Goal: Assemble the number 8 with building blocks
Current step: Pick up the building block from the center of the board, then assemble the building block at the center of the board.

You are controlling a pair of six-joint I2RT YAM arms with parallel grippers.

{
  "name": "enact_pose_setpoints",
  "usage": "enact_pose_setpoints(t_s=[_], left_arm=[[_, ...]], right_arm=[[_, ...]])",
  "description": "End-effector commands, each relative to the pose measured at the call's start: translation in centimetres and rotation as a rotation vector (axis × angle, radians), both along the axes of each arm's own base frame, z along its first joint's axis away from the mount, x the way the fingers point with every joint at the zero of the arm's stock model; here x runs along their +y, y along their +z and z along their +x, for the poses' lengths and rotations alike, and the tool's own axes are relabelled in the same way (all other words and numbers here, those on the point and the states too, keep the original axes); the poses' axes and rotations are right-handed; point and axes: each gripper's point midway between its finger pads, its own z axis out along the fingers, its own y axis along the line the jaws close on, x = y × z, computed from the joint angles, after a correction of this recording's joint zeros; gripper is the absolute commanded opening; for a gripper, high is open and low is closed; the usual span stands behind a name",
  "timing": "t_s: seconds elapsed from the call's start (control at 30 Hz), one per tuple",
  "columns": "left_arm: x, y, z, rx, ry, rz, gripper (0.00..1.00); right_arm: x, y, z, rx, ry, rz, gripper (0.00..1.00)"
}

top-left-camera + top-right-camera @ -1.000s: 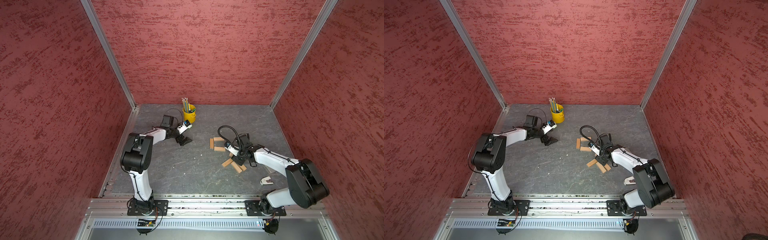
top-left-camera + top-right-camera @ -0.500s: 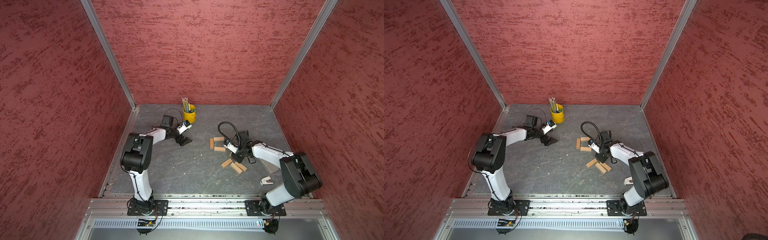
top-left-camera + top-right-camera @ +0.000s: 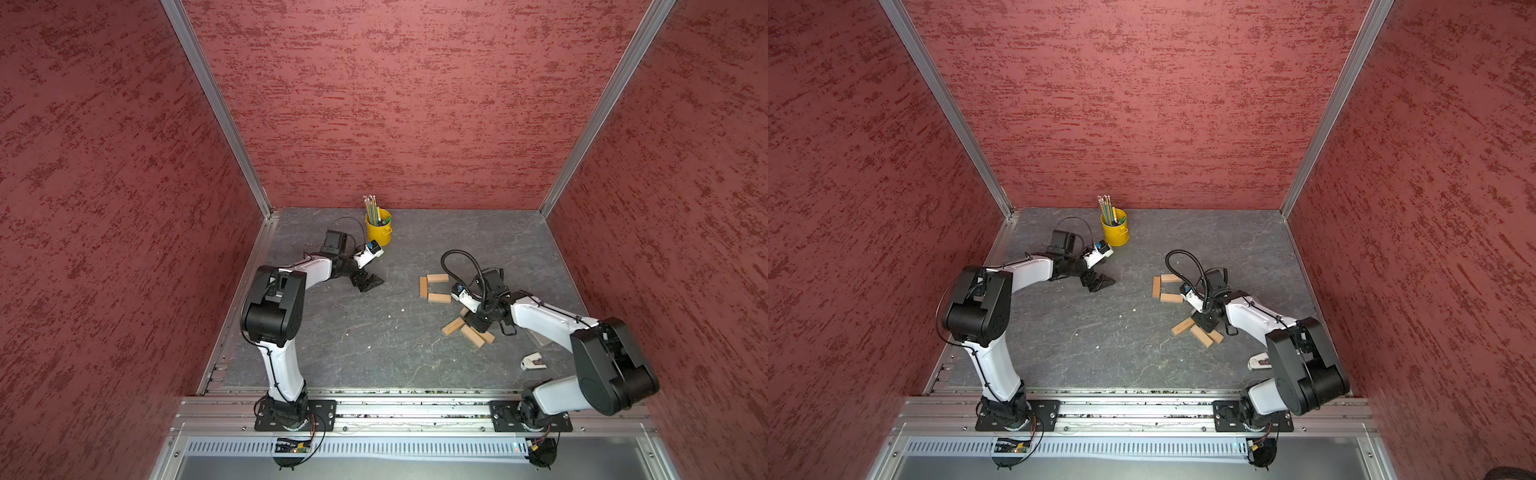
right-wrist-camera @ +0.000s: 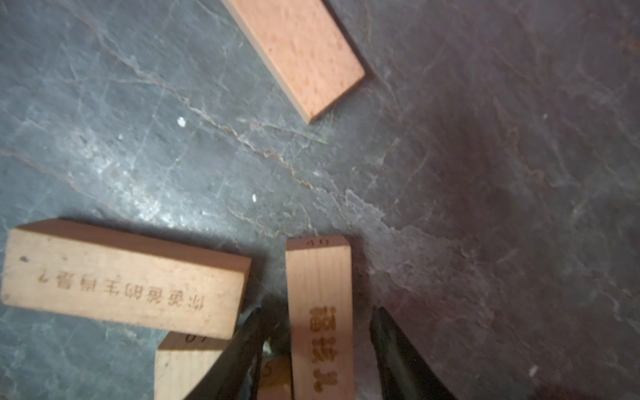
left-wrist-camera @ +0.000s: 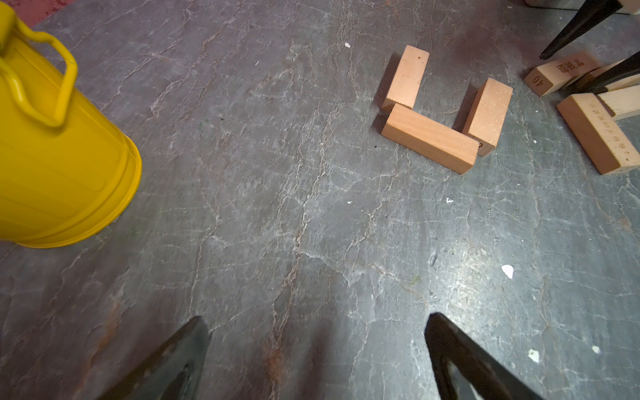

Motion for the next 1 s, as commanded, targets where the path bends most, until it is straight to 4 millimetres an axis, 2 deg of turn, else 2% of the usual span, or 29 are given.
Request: enact_pose_setpoints(t_s=[0.0, 0.17, 0.27, 0.33, 0.4, 0.47, 0.53, 0.6, 0.7, 0.87, 0.97], left_arm=[[-0.3, 0.0, 0.2, -0.007, -0.019, -0.002, 1.00], [-0.3, 0.0, 0.2, -0.005, -0.019, -0.002, 0.99], [-0.3, 0.0, 0.2, -0.003, -0.018, -0.005, 0.99], [-0.2, 0.1, 0.3, -0.003, -0.017, -0.009, 0.99], [-0.2, 0.2, 0.4, -0.003, -0.016, -0.014, 0.99], [-0.1, 0.2, 0.5, 0.001, -0.011, -0.016, 1.00], [-0.1, 0.2, 0.5, 0.002, -0.009, -0.017, 1.00], [-0.1, 0.3, 0.3, -0.002, -0.014, -0.019, 1.00], [-0.1, 0.3, 0.2, -0.012, -0.018, -0.017, 0.99], [-0.2, 0.2, 0.2, -0.018, -0.010, -0.011, 0.99], [-0.3, 0.0, 0.1, -0.017, -0.009, 0.001, 0.99]], right_arm=[[-0.5, 0.4, 0.3, -0.028, -0.017, -0.014, 0.45], [0.0, 0.1, 0.2, 0.006, -0.004, 0.006, 0.22], [0.6, 0.6, 1.5, 0.008, -0.017, 0.022, 0.07], [0.7, 2.0, 3.6, -0.031, -0.064, 0.016, 0.00], [0.3, 3.8, 5.9, -0.073, -0.144, -0.002, 0.00], [-0.4, 6.0, 8.7, -0.114, -0.311, -0.011, 0.00], [0.8, 7.8, 9.9, -0.098, -0.409, 0.074, 0.00], [2.4, 9.3, 10.2, -0.113, -0.491, 0.172, 0.00], [4.6, 10.1, 9.5, -0.077, -0.652, 0.272, 0.00], [10.8, 7.3, 4.2, 0.210, -0.750, 0.241, 0.00], [14.3, 7.2, 1.0, 0.296, -0.777, 0.276, 0.00]])
